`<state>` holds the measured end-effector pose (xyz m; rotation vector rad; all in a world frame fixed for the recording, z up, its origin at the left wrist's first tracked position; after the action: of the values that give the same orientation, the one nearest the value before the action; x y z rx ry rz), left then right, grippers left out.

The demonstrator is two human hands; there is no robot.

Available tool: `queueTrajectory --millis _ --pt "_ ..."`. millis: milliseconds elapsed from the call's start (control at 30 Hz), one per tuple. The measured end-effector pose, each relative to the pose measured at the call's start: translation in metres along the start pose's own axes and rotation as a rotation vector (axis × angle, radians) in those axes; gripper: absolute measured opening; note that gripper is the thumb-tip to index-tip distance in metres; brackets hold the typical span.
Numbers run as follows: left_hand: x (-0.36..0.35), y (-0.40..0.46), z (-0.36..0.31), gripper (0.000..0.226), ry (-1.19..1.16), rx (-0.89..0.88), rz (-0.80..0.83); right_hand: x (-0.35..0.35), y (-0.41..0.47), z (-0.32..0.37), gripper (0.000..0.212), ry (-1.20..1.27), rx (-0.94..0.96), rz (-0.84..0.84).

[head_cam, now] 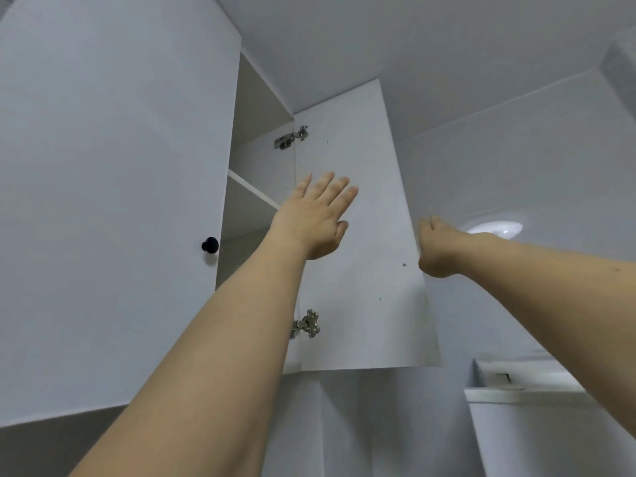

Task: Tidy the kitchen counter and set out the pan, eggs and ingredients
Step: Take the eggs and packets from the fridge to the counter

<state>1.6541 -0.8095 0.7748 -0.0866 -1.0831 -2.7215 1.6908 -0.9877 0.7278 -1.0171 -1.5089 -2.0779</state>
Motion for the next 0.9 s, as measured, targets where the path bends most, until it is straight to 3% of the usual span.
queueTrajectory --millis 133,367,500,667,900 --pt "-0.023 0.031 -0.010 0.058 -0.051 -0.007 -0.004 -0.019 0.016 -0.018 0.036 -0.325 -0.019 0.069" --pt "-0.086 0.073 -0.035 0.055 -0.066 -0.090 0.017 -0.030 0.040 -0.024 0.055 -0.785 -0.116 0.080" --pt "-0.115 0.104 -0.049 0.054 -0.096 -0.106 0.026 -0.043 0.056 -0.003 0.054 -0.839 -0.016 0.043" --pt "-0.129 0.148 -0.087 0.051 -0.128 -0.208 0.010 -0.086 0.067 0.014 0.065 -0.856 0.051 0.120" --pt "-0.151 0.173 -0.097 0.047 0.006 -0.242 0.107 -0.120 0.074 0.016 0.075 -0.889 0.093 0.223"
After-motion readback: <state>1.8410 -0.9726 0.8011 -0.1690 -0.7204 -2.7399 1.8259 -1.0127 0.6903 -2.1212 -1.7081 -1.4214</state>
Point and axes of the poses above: each hand's wrist, its own y-axis towards the middle knuckle, its own x-axis out of the back of the hand, z = x × y, the point moved 8 cm from there along y, towards the middle knuckle, and after that the axes turned 14 degrees about -x, right-handed, at the moved point
